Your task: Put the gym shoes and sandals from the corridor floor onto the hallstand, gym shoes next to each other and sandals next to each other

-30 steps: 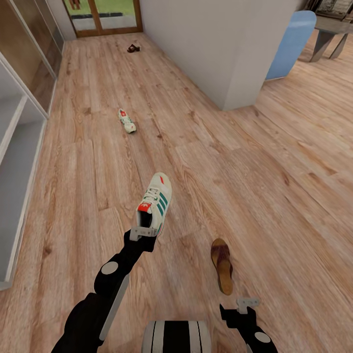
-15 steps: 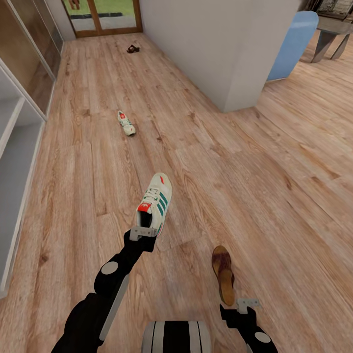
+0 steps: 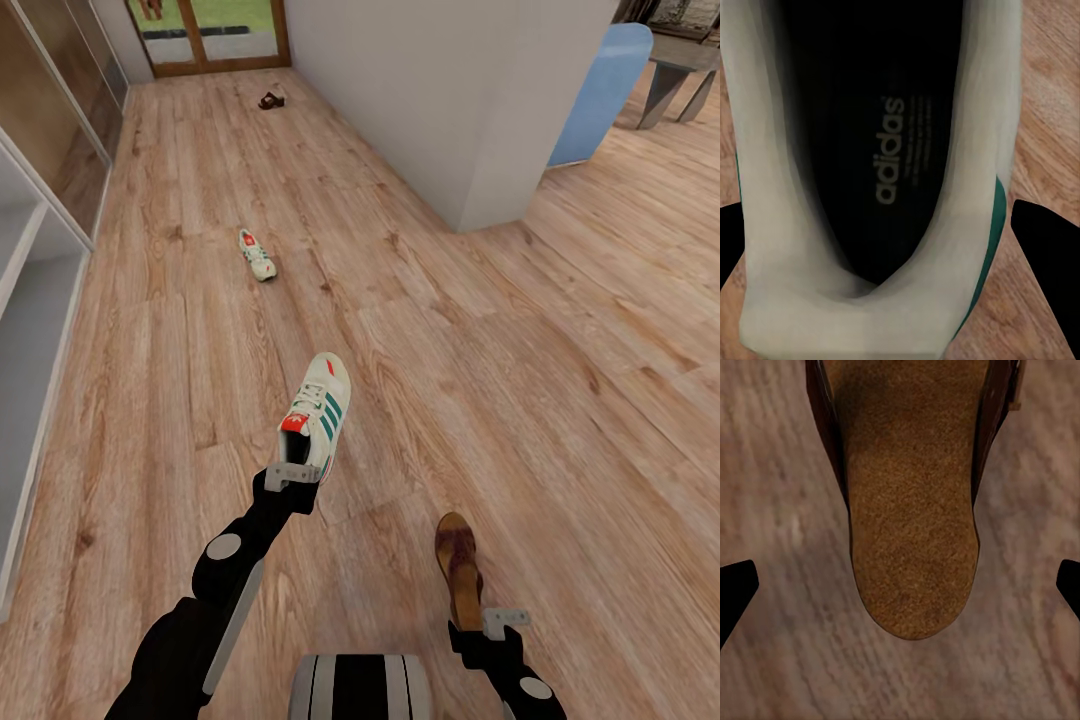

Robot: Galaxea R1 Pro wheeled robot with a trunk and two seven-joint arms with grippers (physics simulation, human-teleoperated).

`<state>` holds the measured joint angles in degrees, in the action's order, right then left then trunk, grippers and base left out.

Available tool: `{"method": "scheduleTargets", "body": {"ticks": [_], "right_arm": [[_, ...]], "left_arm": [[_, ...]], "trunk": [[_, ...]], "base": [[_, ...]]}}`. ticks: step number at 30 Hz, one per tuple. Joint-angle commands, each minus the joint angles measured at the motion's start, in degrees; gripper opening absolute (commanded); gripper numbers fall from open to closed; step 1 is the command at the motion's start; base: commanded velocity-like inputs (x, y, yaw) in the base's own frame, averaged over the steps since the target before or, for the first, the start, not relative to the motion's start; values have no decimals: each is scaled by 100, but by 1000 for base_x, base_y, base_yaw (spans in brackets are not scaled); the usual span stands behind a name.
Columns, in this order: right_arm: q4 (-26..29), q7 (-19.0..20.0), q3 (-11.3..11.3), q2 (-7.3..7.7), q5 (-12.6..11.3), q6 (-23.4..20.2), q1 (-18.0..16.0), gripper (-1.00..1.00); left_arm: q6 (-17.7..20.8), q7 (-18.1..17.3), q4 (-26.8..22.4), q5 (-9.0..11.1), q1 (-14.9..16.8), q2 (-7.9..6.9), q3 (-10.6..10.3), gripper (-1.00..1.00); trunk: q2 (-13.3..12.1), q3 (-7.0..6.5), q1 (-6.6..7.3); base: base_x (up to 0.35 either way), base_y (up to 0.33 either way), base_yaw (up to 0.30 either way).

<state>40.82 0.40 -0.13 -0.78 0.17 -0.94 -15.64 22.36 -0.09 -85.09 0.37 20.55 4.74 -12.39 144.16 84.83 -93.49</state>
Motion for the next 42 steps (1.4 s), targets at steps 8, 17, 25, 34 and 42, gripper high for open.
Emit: {"method": "scheduleTargets", "body": {"ticks": [8,17,25,34,42], "right_arm": [[5,10,-4,3,1,-4,0,100],[5,6,-5,5,1,-7,0,100],[5,8,-5,8,1,-4,0,100],[5,8,-5,8,1,-6,0,100],[256,9,9,8,1,-5,0,100]], "left_arm": [[31,0,-7,5,2,1,0,-100],[31,0,-7,6,1,1,0,-100],[31,0,-7,7,2,1,0,-100],[31,0,-8,7,1,1,0,-100],[31,0,-8,6,2,1,0,-100]], "trunk": [[8,117,-12],[20,385,-35],[31,636,-56],[33,744,-61],[33,747,-61]], "base": [[2,0,0],[0,0,0],[0,0,0],[0,0,0],[128,0,0]]}}
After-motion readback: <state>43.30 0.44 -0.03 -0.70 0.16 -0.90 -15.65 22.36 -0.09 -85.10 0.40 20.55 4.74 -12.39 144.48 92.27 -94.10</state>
